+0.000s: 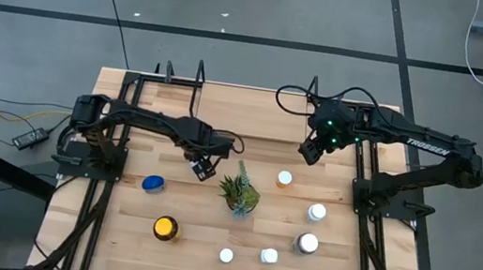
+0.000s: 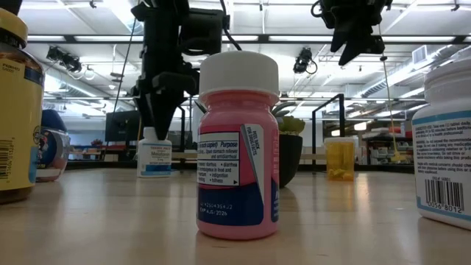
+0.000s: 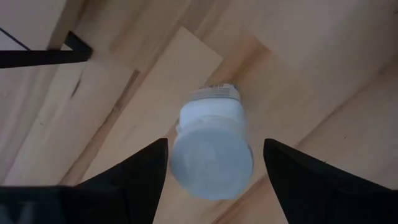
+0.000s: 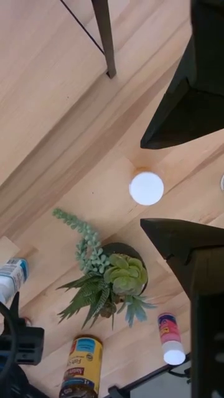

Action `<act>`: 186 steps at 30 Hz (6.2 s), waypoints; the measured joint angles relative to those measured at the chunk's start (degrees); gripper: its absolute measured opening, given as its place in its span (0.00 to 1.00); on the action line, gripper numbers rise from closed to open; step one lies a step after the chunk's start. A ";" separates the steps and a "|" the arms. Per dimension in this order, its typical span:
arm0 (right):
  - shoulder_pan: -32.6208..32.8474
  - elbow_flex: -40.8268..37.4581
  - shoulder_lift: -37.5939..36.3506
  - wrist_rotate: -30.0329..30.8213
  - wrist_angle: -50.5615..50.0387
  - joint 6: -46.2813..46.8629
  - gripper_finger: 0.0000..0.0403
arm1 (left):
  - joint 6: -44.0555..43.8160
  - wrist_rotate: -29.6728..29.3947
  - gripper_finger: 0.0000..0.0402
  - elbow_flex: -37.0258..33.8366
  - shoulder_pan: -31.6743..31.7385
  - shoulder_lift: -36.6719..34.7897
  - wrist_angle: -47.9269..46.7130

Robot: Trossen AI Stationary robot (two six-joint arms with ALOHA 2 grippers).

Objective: Pick and place medicine bottles onto shelf by color
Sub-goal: Put the top white pill bottle on the shelf, then put the blue pill bottle on the shelf

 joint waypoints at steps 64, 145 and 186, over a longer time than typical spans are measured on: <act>0.02 0.00 0.00 -0.09 -0.04 -0.36 0.50 | 28.28 -2.70 0.45 29.05 10.25 -0.05 -7.14; 0.00 -0.02 0.00 3.89 0.10 -4.29 0.50 | 73.99 -5.54 0.50 51.34 33.94 28.56 -16.74; 0.02 -0.02 0.00 3.86 0.02 -9.43 0.50 | 44.61 -5.52 0.72 61.66 21.17 23.15 -29.60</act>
